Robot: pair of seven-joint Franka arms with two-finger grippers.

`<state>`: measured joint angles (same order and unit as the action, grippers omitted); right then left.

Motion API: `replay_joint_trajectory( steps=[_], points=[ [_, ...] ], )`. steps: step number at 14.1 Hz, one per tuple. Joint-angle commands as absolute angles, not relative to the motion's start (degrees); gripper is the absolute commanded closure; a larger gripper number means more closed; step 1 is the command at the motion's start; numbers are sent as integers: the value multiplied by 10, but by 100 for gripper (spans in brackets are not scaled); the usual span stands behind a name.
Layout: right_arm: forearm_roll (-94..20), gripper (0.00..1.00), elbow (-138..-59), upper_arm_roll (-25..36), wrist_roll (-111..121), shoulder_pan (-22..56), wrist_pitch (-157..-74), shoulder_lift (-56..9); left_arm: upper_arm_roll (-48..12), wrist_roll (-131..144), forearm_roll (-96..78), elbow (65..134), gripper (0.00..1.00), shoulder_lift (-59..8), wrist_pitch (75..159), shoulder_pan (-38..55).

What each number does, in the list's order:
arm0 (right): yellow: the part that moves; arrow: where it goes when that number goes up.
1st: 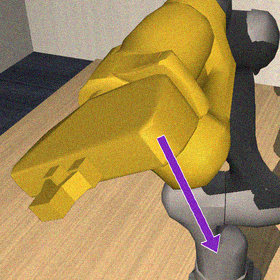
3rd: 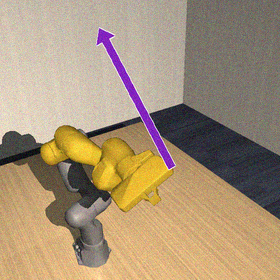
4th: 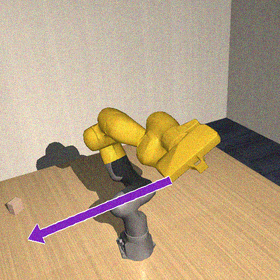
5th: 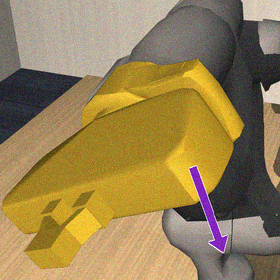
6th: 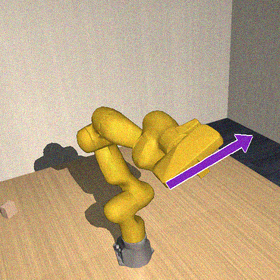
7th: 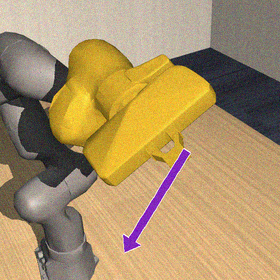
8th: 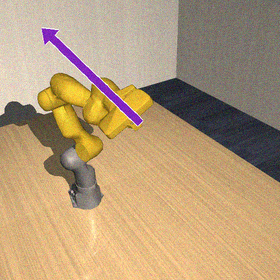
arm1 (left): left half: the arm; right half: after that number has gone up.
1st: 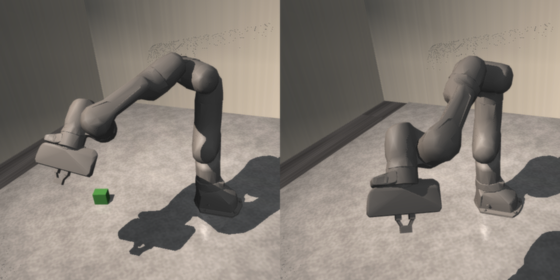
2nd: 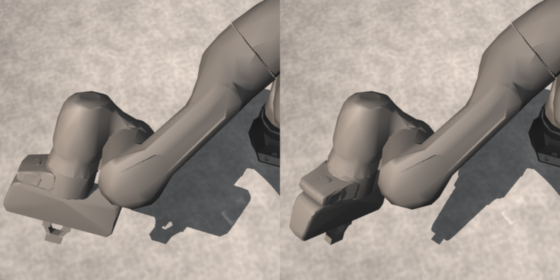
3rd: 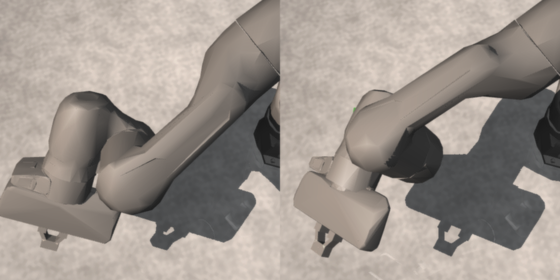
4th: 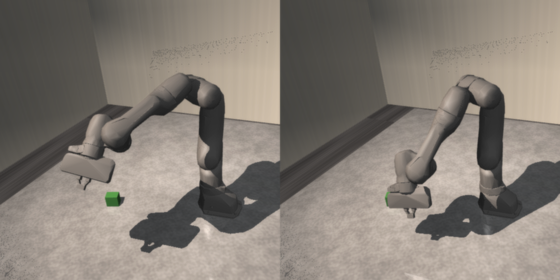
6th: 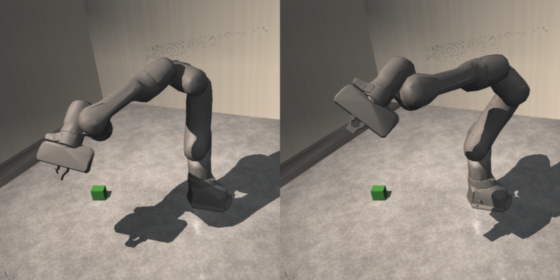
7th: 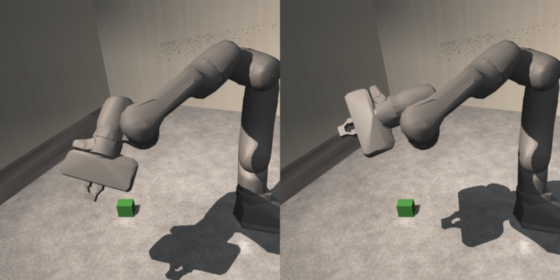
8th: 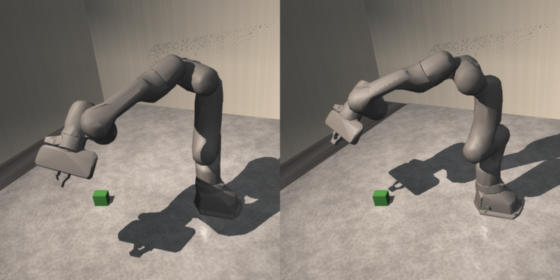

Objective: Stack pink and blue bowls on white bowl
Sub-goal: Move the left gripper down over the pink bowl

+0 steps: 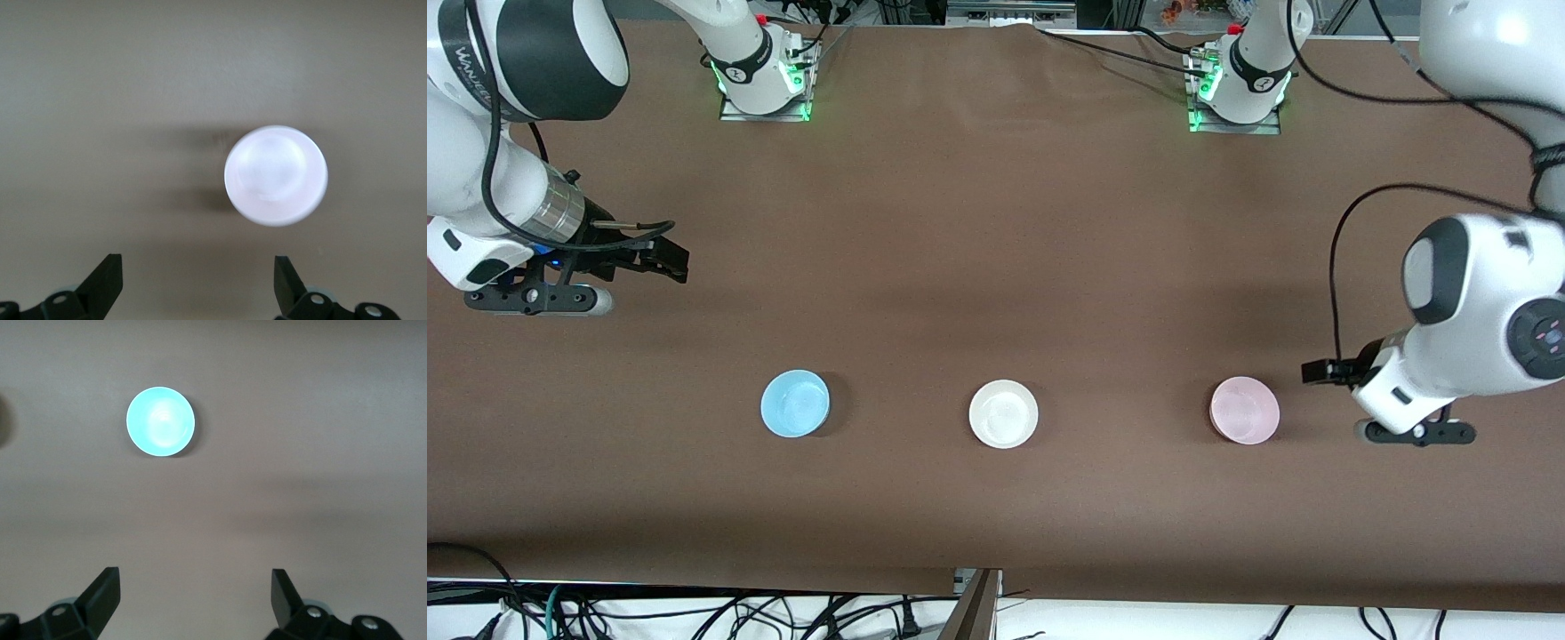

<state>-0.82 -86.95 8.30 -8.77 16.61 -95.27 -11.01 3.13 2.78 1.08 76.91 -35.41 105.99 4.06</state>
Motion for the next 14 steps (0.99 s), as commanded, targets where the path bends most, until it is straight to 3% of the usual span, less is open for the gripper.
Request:
replay_joint_trajectory(
  steps=[1,7,14],
  points=[
    [-8,0,-859,77,-98,169,-947,-109,30,13,-5,809,0,-367,1128,29],
    [-9,0,-869,76,-99,169,-926,-99,27,6,-26,905,0,-359,1222,21],
    [-9,0,-867,77,-98,169,-933,-99,26,7,-26,933,0,-352,1228,27]
  ],
)
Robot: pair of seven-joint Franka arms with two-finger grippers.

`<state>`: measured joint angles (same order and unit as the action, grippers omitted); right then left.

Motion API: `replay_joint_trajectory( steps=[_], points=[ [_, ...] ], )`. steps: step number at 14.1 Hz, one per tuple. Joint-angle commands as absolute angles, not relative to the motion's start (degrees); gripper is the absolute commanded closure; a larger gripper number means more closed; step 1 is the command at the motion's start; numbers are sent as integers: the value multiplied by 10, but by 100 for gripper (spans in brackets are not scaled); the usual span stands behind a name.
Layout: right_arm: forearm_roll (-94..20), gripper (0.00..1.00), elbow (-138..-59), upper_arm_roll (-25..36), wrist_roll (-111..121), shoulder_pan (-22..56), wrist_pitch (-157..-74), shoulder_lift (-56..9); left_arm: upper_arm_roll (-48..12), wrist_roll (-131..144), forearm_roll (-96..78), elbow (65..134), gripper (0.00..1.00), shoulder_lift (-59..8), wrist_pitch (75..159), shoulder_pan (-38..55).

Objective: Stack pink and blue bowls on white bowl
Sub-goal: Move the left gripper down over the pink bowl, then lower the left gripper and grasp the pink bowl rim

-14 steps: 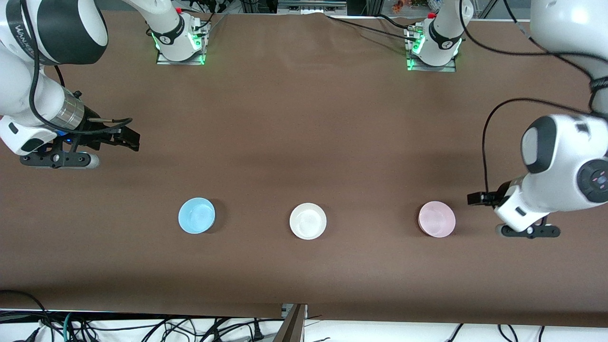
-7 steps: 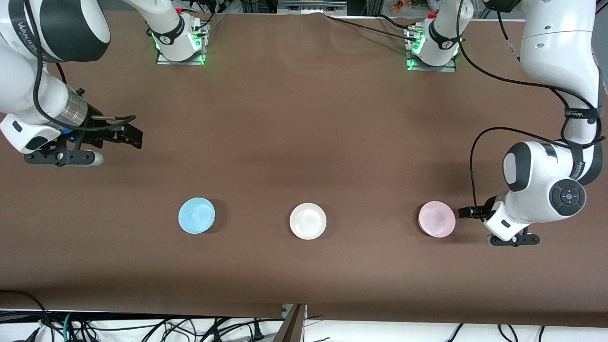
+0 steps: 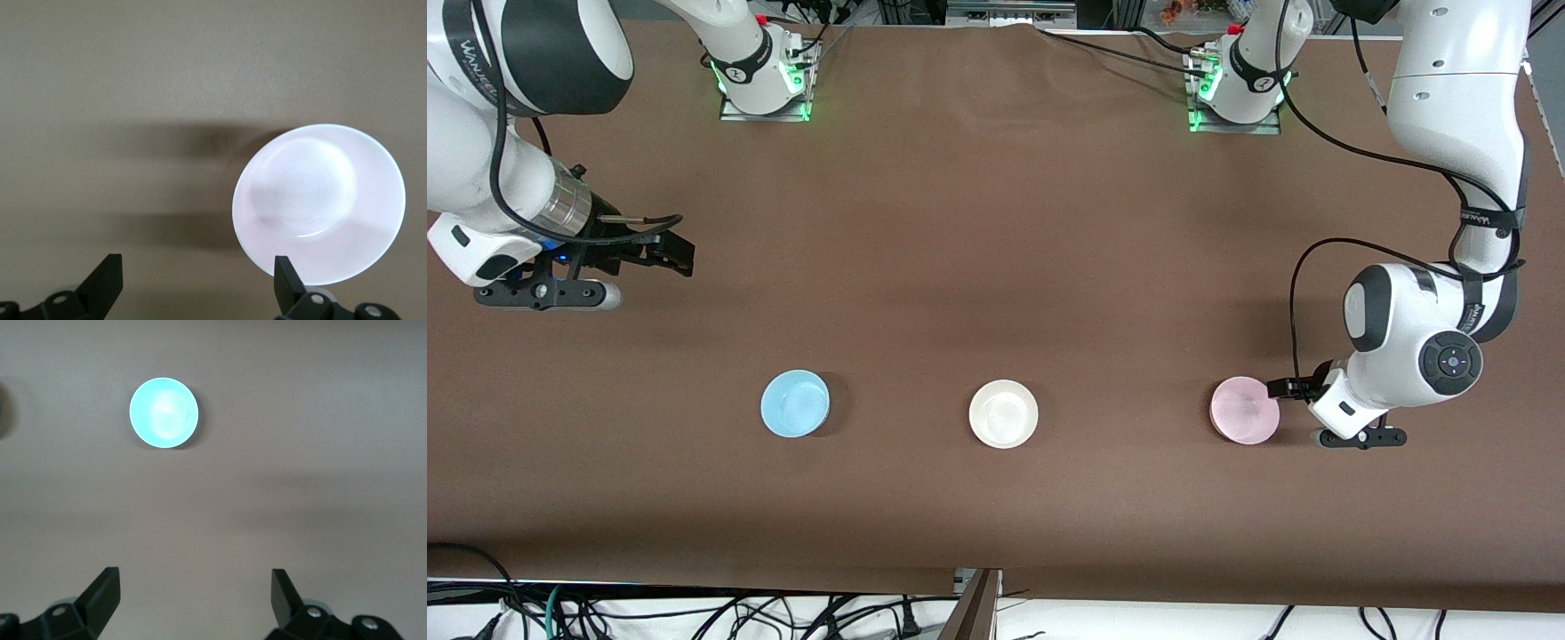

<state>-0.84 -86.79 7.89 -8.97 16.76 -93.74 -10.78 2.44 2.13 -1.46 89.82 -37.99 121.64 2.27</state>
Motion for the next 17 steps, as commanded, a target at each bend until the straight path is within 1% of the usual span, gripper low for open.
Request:
replay_joint_trajectory(
  steps=[1,4,5,7,11,16,17],
  points=[
    [-9,0,-867,77,-98,169,-934,-99,26,7,-25,948,0,-350,1237,28],
    [-11,0,-866,77,-98,169,-936,-100,23,8,-25,1022,0,-325,1315,28],
    [-11,0,-866,77,-98,169,-936,-100,21,8,-25,1032,0,-323,1324,28],
    [-11,0,-865,78,-98,169,-943,-100,19,9,-25,1033,0,-323,1325,28],
    [-11,0,-865,79,-98,168,-945,-101,18,17,-25,1040,11,-324,1339,33],
    [-11,0,-865,79,-98,168,-947,-102,18,30,-25,1037,12,-337,1379,34],
    [-11,0,-865,79,-98,168,-947,-103,18,31,-25,1037,13,-338,1382,38]
  ],
)
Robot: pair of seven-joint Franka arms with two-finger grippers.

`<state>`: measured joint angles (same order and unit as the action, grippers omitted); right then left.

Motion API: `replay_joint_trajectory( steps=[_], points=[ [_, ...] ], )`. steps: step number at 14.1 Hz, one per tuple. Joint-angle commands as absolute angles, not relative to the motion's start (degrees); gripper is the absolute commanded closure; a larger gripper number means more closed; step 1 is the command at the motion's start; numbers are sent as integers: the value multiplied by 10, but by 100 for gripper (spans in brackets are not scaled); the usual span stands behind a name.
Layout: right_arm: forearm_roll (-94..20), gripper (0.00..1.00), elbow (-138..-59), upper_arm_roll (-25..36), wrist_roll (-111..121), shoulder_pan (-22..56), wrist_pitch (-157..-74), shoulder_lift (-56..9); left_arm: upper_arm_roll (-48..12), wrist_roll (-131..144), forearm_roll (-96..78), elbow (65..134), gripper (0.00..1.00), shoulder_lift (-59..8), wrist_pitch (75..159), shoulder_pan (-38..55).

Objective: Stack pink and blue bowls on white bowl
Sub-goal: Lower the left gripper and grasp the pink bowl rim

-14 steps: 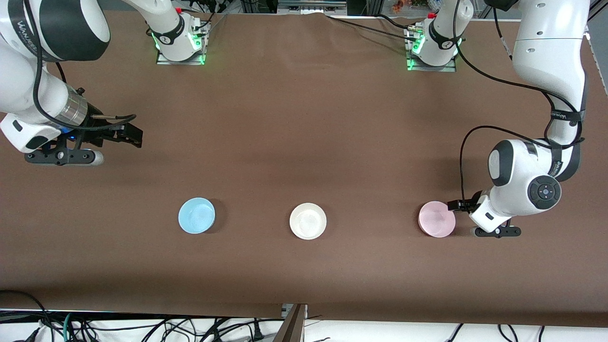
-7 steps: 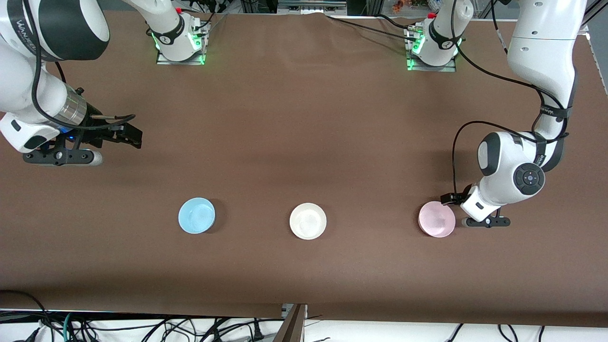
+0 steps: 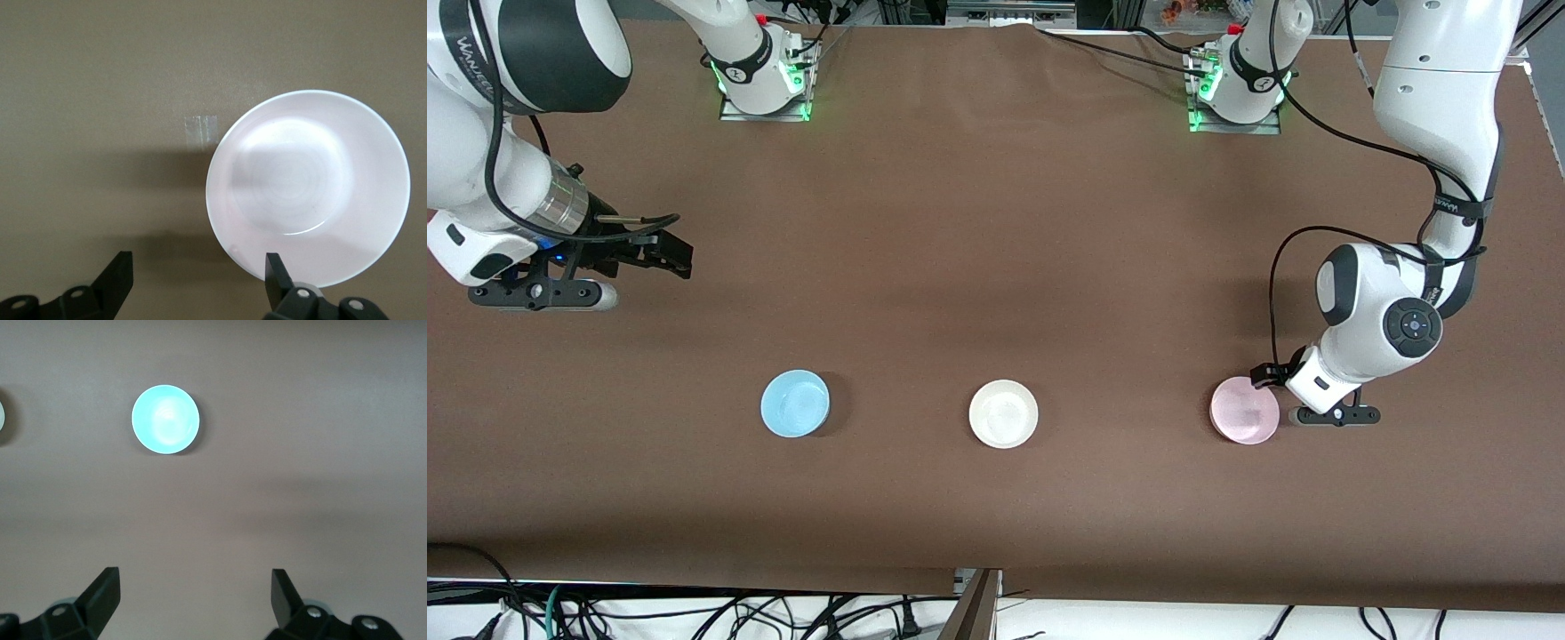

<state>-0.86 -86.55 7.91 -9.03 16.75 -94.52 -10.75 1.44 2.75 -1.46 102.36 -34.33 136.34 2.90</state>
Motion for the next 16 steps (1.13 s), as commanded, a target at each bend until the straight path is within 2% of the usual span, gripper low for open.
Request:
replay_joint_trajectory(
  steps=[1,6,9,12,14,15,16],
  points=[
    [-11,0,-865,79,-98,168,-948,-103,18,31,-25,1039,15,-338,1383,41],
    [-11,0,-865,80,-98,168,-950,-103,18,31,-25,1042,31,-352,1408,42],
    [-11,0,-865,80,-98,168,-954,-103,18,31,-25,1040,47,-352,1408,42],
    [-11,0,-864,80,-98,168,-954,-103,18,34,-25,1031,71,-352,1407,42],
    [-10,0,-865,80,-98,168,-954,-103,18,42,-25,1025,95,-352,1407,42],
    [-10,0,-865,80,-98,168,-954,-104,18,43,-25,1019,100,-352,1407,43],
    [-10,0,-865,80,-98,168,-954,-104,18,45,-26,1017,100,-352,1407,44]
  ],
)
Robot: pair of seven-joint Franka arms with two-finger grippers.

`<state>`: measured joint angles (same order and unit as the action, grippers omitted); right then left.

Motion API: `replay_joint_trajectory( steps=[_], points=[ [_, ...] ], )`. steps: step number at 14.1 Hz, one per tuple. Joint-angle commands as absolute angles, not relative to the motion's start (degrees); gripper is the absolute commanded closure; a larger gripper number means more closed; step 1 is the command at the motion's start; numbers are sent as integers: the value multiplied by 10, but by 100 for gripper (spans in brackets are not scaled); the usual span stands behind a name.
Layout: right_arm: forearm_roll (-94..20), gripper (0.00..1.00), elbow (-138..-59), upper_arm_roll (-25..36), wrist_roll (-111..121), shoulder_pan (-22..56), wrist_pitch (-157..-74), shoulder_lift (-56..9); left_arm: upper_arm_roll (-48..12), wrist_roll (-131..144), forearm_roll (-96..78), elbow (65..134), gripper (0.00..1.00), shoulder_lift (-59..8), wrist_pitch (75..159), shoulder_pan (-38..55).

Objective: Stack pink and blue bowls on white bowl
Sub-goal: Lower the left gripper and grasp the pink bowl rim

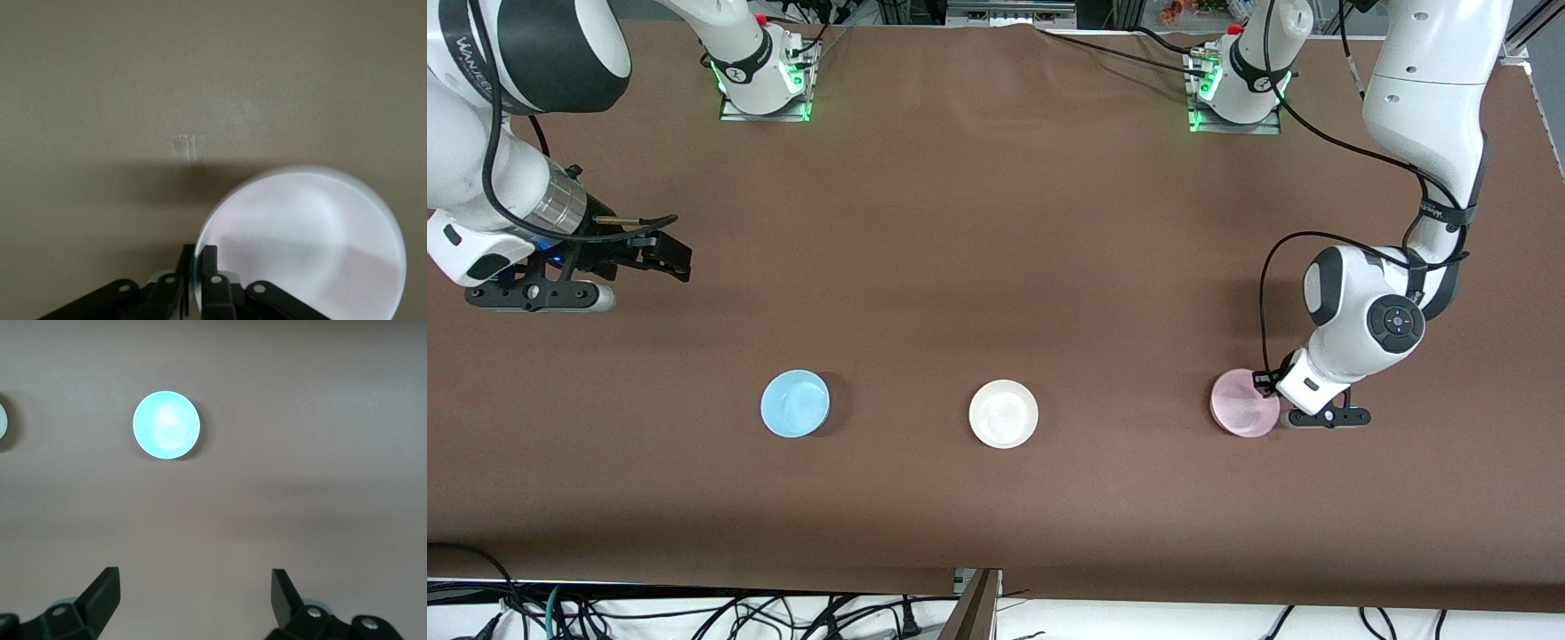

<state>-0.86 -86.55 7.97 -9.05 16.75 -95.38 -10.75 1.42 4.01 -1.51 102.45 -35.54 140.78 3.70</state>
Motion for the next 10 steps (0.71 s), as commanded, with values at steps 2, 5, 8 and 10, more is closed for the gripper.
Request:
replay_joint_trajectory(
  steps=[2,5,8,10],
  points=[
    [-10,0,-865,80,-98,168,-954,-104,18,71,-26,1006,100,-351,1407,45],
    [-10,0,-864,80,-98,168,-959,-104,18,134,-26,995,100,-347,1404,65],
    [-10,0,-864,80,-98,168,-959,-104,16,238,-27,996,100,-327,1399,95],
    [-10,0,-865,80,-98,168,-959,-104,-19,338,-34,997,100,-309,1389,109]
  ],
)
